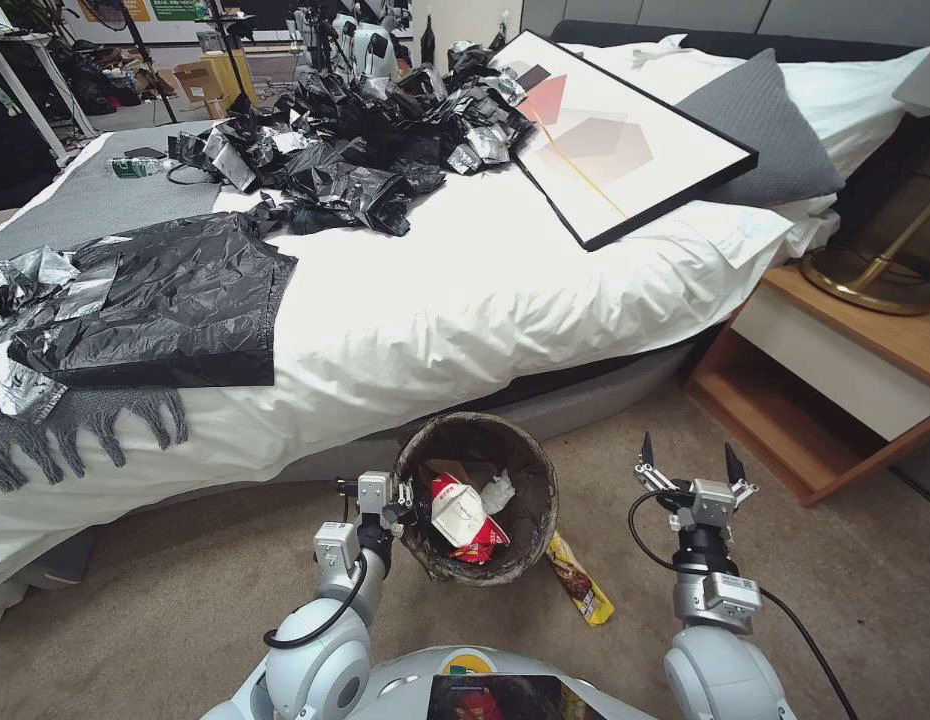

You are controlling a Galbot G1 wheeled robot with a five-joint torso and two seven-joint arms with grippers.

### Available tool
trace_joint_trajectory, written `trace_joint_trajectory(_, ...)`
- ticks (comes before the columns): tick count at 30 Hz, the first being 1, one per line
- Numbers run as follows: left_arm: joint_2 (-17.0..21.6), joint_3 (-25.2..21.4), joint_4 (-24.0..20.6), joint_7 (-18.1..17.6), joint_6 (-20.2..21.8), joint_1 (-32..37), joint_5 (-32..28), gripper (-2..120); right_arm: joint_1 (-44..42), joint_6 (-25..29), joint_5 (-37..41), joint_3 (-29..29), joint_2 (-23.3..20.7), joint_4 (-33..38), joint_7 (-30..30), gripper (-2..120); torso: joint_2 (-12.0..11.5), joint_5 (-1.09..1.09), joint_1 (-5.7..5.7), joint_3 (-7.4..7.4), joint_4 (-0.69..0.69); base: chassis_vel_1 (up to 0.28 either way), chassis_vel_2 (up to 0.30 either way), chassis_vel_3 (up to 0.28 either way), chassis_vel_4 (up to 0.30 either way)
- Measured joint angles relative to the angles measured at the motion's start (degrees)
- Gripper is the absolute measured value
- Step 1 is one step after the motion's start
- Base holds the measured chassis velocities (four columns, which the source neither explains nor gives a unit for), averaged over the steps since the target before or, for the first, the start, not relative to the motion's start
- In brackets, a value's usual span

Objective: Pick up the trash bin, then pick up the garbage from the floor and place it into the trash bin.

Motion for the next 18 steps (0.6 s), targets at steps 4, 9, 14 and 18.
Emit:
trace_joint_trajectory(4,0.0,0.0,0.0,0.0,0.0,-0.1,0.0,2,0.0,-0.2,0.1,0.0,-0.2,0.0,0.1,100,0.0,0.0,0.0,0.0,0.0,0.0,0.0,0.0,0.0)
trace_joint_trajectory(9,0.0,0.0,0.0,0.0,0.0,-0.1,0.0,2,-0.1,-0.6,0.4,0.1,-0.3,0.2,0.2,100,0.0,0.0,0.0,0.0,0.01,0.0,0.0,0.0,0.0)
trace_joint_trajectory(14,0.0,0.0,0.0,0.0,0.0,-0.2,-0.1,2,-0.3,-0.6,0.9,0.3,-1.9,-0.6,0.0,100,0.0,0.0,0.0,0.0,0.01,0.0,0.0,0.0,0.0)
trace_joint_trajectory(18,0.3,-0.1,0.0,0.0,0.0,-0.3,-0.2,2,-0.9,-0.4,3.5,0.4,-11.8,-3.8,-1.4,100,0.0,0.01,0.0,0.0,0.02,0.0,0.0,0.0,0.0)
